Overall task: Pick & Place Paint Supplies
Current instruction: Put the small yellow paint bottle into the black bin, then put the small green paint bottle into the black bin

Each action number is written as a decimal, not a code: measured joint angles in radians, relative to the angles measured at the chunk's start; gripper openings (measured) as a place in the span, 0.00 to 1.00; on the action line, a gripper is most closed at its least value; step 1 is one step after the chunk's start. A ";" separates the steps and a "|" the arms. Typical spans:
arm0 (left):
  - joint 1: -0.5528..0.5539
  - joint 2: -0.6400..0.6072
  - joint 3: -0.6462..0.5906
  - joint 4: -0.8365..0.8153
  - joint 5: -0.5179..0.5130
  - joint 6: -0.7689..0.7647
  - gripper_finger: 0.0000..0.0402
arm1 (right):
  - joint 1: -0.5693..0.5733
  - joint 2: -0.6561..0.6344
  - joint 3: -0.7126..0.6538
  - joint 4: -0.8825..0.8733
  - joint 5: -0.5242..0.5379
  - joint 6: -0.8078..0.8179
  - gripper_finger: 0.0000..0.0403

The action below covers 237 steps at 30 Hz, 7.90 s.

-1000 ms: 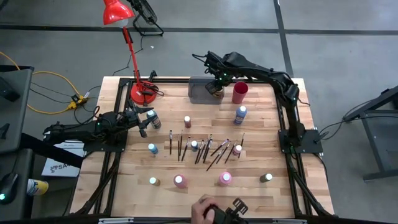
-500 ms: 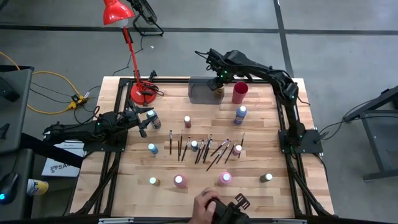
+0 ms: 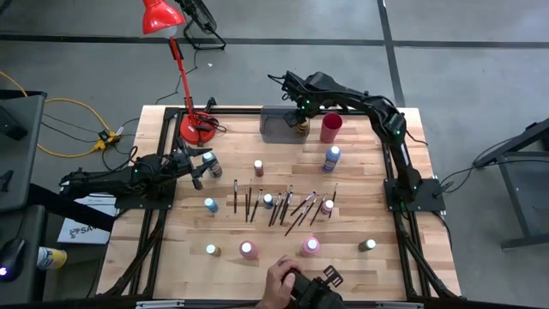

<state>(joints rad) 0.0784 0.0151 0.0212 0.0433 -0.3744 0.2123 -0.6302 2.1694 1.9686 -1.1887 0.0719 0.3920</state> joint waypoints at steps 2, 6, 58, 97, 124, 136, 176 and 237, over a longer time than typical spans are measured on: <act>0.000 0.000 0.000 0.000 0.000 0.000 0.43 | 0.000 0.006 0.000 0.000 0.000 0.000 0.32; 0.000 0.000 0.000 0.000 0.000 0.000 0.43 | -0.001 0.007 0.000 0.002 0.002 0.000 0.32; 0.000 0.000 0.000 0.000 0.000 0.000 0.43 | 0.682 -0.932 -0.799 -0.269 -0.093 0.720 0.50; 0.000 0.000 0.000 0.000 0.000 0.000 0.43 | 1.338 -0.738 -0.960 0.078 -0.274 1.763 0.50; 0.000 0.000 0.000 0.000 0.000 0.000 0.43 | 1.315 -0.738 -1.132 0.110 -0.321 1.087 0.50; 0.000 0.000 0.000 0.000 0.000 0.000 0.43 | 1.162 -0.738 -1.147 0.129 -0.424 0.580 0.50; 0.000 0.000 0.000 0.000 0.000 0.000 0.43 | 1.036 -0.449 -1.134 0.104 -0.519 0.396 0.50; 0.000 0.000 0.000 0.000 0.000 0.000 0.43 | 0.651 -1.080 -0.949 0.629 0.376 0.210 0.29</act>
<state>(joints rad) 0.0781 0.0154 0.0212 0.0432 -0.3744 0.2119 0.0206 1.0894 1.0199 -0.5597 0.4478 0.6024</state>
